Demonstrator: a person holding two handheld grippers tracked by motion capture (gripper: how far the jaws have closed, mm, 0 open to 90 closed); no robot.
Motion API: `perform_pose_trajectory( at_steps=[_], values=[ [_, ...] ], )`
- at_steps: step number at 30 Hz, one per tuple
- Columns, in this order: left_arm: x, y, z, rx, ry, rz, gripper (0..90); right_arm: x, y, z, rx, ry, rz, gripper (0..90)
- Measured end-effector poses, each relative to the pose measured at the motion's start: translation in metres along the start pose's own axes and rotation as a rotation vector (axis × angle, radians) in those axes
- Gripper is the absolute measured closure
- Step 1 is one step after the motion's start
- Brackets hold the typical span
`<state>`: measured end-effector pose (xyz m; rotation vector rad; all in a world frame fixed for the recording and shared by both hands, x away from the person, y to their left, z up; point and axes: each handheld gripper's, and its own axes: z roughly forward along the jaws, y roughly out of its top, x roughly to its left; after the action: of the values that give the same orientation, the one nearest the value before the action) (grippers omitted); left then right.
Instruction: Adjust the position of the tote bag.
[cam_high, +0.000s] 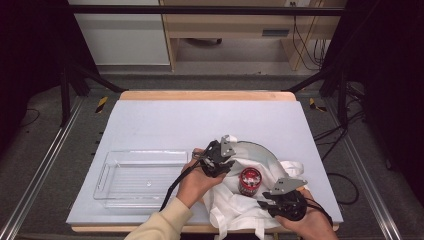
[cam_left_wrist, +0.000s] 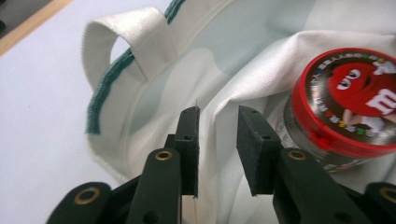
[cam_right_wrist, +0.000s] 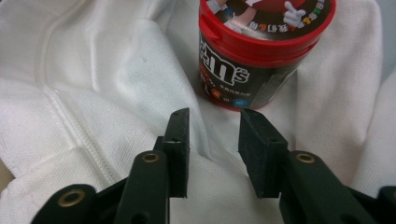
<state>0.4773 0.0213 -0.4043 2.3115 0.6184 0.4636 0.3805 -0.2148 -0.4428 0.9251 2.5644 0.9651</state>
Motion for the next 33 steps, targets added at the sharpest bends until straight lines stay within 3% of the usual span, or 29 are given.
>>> perform_pose_trajectory(
  at_steps=[17, 26, 33],
  values=[
    [-0.011, -0.003, -0.051, -0.111, -0.023, -0.032, 39.7, 0.007, 0.019, -0.021, 0.000, -0.051, 0.003, 37.1],
    [0.003, -0.021, -0.075, -0.111, 0.002, -0.067, 28.3, 0.001, 0.033, -0.024, -0.012, -0.056, 0.058, 27.9],
    [0.022, -0.051, -0.097, -0.112, 0.037, -0.132, 22.8, -0.001, 0.039, -0.025, -0.015, -0.066, 0.065, 25.5]
  ],
)
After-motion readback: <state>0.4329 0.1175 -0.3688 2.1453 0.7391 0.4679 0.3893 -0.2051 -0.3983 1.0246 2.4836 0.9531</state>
